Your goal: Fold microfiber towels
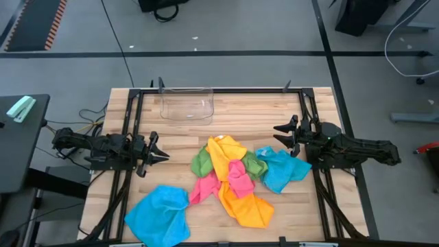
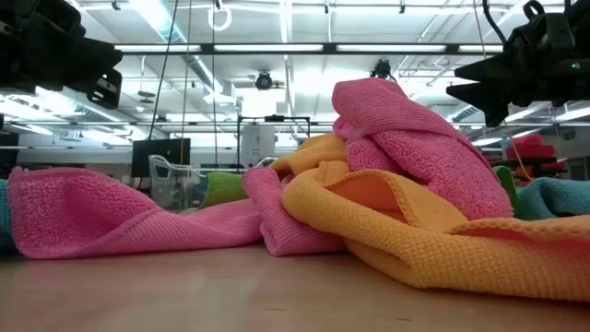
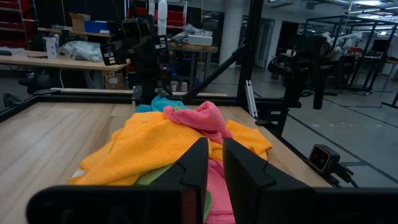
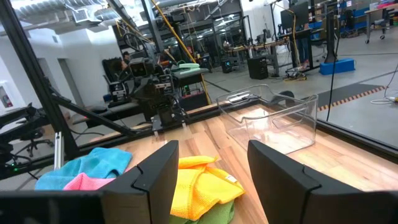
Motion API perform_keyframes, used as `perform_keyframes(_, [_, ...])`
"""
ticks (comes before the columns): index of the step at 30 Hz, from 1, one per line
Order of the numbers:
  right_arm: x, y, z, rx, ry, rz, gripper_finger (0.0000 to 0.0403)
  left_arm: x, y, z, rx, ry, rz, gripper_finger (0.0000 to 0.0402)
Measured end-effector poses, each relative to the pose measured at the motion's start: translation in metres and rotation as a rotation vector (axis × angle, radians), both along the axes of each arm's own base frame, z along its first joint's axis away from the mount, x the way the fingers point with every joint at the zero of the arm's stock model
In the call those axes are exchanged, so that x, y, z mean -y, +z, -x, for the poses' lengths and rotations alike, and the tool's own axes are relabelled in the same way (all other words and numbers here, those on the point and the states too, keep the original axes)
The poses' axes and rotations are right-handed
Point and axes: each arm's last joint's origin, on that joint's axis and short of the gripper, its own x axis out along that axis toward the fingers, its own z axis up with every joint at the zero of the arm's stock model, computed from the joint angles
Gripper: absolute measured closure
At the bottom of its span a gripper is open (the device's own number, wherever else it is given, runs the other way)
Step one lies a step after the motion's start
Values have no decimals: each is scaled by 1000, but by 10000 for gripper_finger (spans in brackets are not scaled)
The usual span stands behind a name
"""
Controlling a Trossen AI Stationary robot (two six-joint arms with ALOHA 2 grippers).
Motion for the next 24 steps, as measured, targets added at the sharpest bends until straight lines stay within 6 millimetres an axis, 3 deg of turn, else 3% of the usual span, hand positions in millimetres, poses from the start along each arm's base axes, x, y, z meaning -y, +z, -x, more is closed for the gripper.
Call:
perform_keyframes(21, [0, 0, 0, 0, 0, 0, 202, 0, 0, 0, 3, 0, 3, 350])
perform_keyframes(24, [0, 0, 0, 0, 0, 1, 202, 0, 9, 1, 76, -5, 79, 350])
